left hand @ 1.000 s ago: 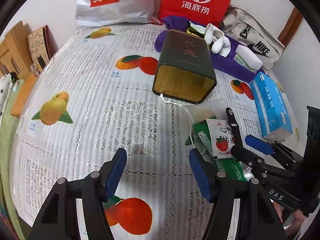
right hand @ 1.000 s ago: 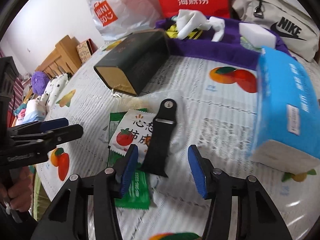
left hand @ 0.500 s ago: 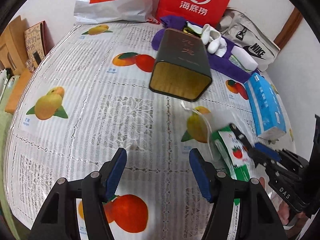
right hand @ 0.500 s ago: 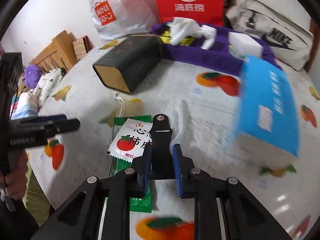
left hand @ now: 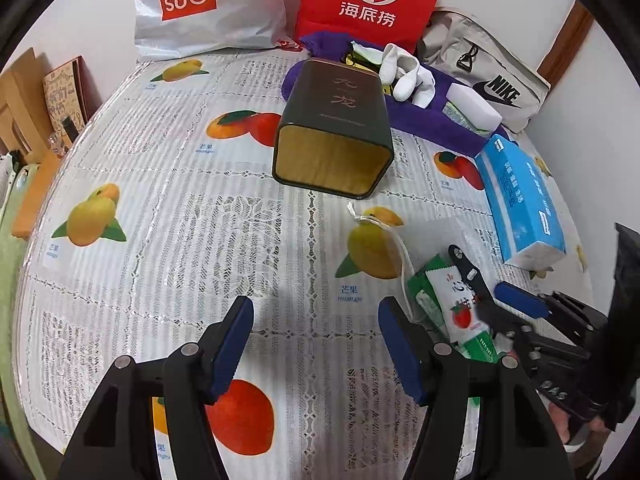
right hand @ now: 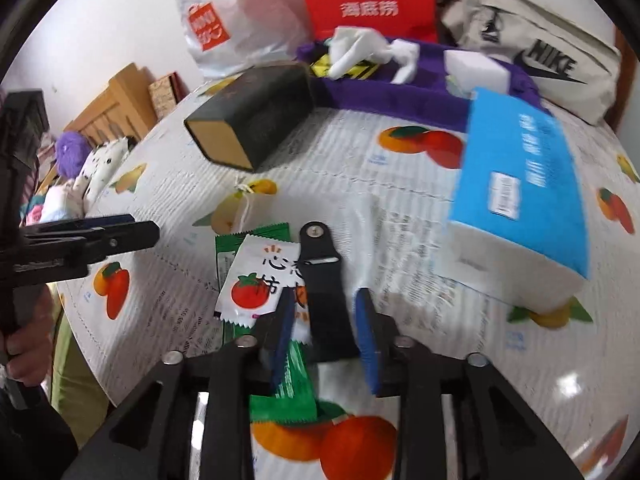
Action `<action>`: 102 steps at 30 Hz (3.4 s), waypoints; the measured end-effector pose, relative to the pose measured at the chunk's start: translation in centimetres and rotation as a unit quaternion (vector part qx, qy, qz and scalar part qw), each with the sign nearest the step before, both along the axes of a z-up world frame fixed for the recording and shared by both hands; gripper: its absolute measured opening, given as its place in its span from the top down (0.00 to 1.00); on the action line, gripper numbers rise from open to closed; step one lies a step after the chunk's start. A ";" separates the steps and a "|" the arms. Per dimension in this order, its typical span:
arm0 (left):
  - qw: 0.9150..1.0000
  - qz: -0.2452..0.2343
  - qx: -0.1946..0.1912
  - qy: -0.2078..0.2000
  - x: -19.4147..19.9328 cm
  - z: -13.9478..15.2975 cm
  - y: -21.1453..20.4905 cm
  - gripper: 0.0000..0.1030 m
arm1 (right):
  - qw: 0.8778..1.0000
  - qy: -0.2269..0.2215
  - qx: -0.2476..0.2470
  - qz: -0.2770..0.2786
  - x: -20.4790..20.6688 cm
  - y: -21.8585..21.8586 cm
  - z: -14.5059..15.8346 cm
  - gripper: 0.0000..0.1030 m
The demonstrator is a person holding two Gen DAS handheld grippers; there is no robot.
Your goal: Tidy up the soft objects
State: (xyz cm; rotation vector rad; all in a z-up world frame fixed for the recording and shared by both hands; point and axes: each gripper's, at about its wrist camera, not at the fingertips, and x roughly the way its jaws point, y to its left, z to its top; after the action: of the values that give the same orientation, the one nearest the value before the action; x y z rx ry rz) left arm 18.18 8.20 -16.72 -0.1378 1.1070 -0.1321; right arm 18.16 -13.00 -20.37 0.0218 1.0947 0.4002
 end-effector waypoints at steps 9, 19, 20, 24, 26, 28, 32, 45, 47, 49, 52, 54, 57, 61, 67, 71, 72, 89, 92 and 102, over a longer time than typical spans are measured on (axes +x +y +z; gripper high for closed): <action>1.000 0.002 -0.007 0.006 0.1 -0.3 0.2 0.39 | 0.999 -0.016 -0.025 0.033 1.0 2.0 -0.7 0.72; 1.000 -0.003 -0.004 0.006 -0.1 -0.3 0.0 0.39 | 1.000 -0.005 -0.007 0.020 -0.2 0.1 0.7 0.82; 1.000 -0.004 -0.005 0.005 -0.1 -0.3 0.0 0.39 | 1.000 -0.007 -0.012 0.013 -0.5 -0.4 0.8 0.82; 1.000 -0.014 -0.005 0.000 -0.4 0.0 -0.7 0.39 | 0.999 -0.006 -0.029 -0.021 -1.6 -2.6 1.0 0.82; 1.000 -0.017 -0.006 -0.001 -0.4 0.1 -1.0 0.39 | 0.999 0.000 -0.036 -0.041 -2.1 -4.0 0.8 0.81; 1.000 -0.021 -0.007 0.000 -0.4 0.0 -1.4 0.39 | 0.998 0.012 -0.040 -0.055 -2.5 -5.2 0.2 0.81; 1.000 -0.028 0.002 0.004 -0.4 -0.1 -2.1 0.39 | 0.997 0.015 -0.045 -0.060 -3.0 -5.9 -0.4 0.80; 0.998 -0.063 -0.010 -0.012 -1.1 0.8 -4.8 0.39 | 0.997 -0.019 -0.066 -0.038 -3.3 -5.3 -0.6 0.80; 0.996 -0.081 -0.021 -0.011 -1.0 0.8 -6.3 0.39 | 0.997 -0.020 -0.059 -0.042 -3.7 -5.6 -0.2 0.80; 0.995 -0.098 -0.019 -0.011 -0.8 0.7 -8.1 0.39 | 0.997 -0.025 -0.057 -0.055 -4.2 -6.4 0.4 0.80; 0.992 -0.126 0.013 -0.013 -0.6 0.1 -10.7 0.39 | 0.996 -0.029 -0.053 -0.071 -5.0 -7.8 1.1 0.80; 0.990 -0.134 0.035 -0.011 -0.3 -0.6 -11.9 0.39 | 0.995 -0.031 -0.055 -0.081 -5.4 -8.6 1.5 0.80; 0.989 -0.138 0.048 0.008 0.3 -2.2 -12.9 0.34 | 0.994 -0.029 -0.054 -0.095 -6.0 -10.0 1.6 0.79; 0.986 -0.151 0.068 -0.009 0.1 -2.7 -14.1 0.18 | 0.992 -0.023 -0.047 -0.113 -6.3 -11.3 1.3 0.79; 0.984 -0.143 0.101 -0.022 0.2 -3.2 -14.9 0.26 | 0.991 -0.025 -0.036 -0.125 -6.6 -12.0 1.2 0.79; 0.986 -0.140 0.091 -0.023 0.4 -2.5 -13.9 0.52 | 0.991 -0.025 -0.034 -0.131 -6.8 -12.5 1.2 0.79; 0.986 -0.140 0.084 -0.020 0.5 -2.4 -13.6 0.53 | 0.990 -0.025 -0.033 -0.131 -6.9 -12.6 1.3 0.79; 0.996 -0.053 0.064 -0.021 -0.4 -1.1 -6.1 0.53 | 0.995 -0.018 -0.023 -0.099 -6.5 -10.2 1.7 0.79; 0.997 -0.029 0.074 -0.015 -0.5 -1.5 -4.4 0.53 | 0.995 -0.014 -0.023 -0.093 -6.2 -9.6 1.4 0.79; 0.997 -0.013 0.072 -0.001 -0.2 -2.5 -2.2 0.53 | 0.996 0.002 -0.029 -0.085 -4.8 -8.8 0.6 0.79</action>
State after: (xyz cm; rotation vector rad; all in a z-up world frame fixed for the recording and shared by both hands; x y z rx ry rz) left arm 18.03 6.03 -19.25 0.0044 1.1133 -0.0749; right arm 13.36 -21.84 -19.75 0.0642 1.0997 0.2162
